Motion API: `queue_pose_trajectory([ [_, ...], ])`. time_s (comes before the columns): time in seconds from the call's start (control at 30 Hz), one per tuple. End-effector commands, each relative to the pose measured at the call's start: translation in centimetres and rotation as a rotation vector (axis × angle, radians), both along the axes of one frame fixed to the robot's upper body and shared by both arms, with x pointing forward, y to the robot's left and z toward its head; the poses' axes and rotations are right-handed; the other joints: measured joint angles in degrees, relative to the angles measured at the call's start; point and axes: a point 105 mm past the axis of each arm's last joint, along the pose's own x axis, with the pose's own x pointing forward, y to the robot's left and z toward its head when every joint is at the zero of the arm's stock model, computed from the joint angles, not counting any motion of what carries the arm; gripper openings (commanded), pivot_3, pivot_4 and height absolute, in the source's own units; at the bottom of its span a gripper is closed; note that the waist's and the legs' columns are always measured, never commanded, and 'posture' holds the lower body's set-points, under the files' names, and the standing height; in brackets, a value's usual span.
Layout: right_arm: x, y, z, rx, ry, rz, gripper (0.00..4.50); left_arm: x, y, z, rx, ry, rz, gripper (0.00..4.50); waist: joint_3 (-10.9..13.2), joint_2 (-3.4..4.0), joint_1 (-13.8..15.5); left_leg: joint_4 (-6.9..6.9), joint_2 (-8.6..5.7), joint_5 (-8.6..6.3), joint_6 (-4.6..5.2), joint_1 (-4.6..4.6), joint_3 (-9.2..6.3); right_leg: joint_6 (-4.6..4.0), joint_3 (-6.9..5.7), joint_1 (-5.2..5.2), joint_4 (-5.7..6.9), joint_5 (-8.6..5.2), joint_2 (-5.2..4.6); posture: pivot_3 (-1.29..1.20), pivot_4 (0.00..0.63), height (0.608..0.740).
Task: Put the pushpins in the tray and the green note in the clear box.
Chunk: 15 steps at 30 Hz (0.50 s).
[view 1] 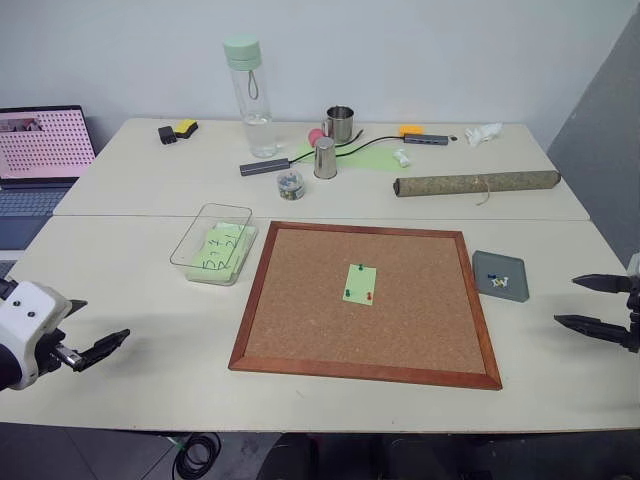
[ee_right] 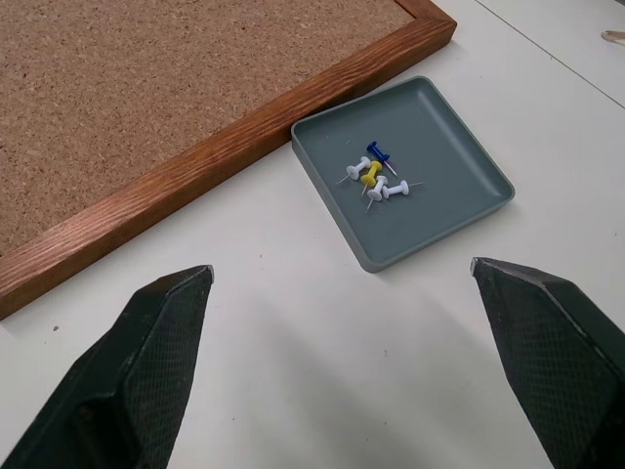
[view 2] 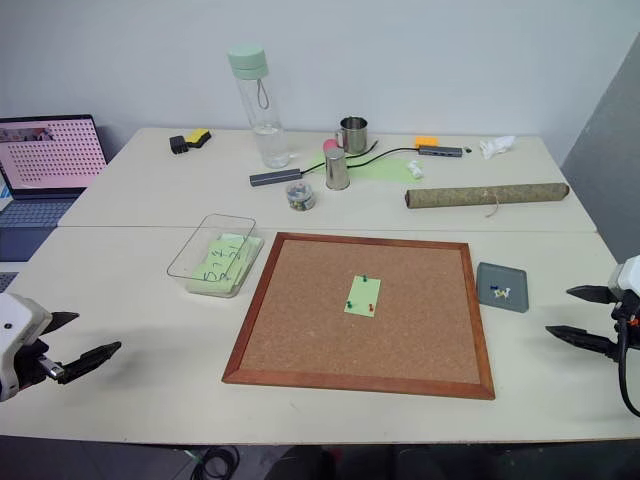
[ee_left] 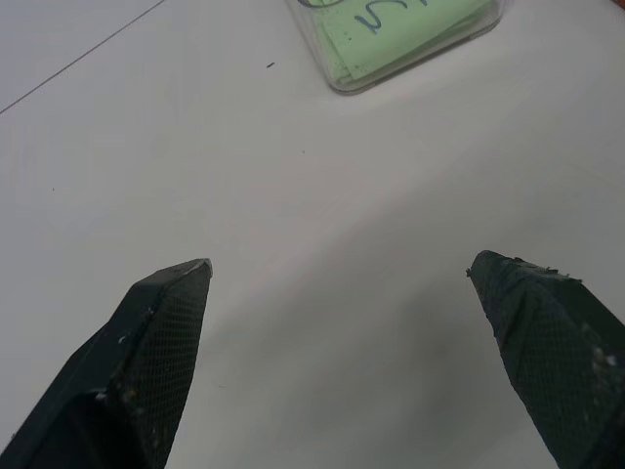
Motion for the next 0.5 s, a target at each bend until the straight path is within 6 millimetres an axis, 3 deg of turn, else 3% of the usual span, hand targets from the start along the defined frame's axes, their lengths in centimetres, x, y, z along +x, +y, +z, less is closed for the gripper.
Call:
queue_pose_trajectory([
  [0.03,0.27,0.08,1.29,-0.019,-0.046,0.017,4.45,0.26,-0.09,1.53,0.005,-0.043,-0.01,4.5,0.0,0.0,0.0,0.0,0.0,0.0,0.0,0.0,0.0,0.0,0.0,0.0,0.0,0.0,0.0,0.0,0.15,0.74],
  [0.5,1.08,0.7,1.55,-0.009,-0.068,0.036,4.45,0.58,0.56,1.07,0.009,-0.042,0.042,4.5,0.01,0.01,0.0,0.0,0.0,0.0,0.0,0.0,0.0,0.0,0.0,0.0,0.0,0.0,0.0,0.0,0.15,0.74],
])
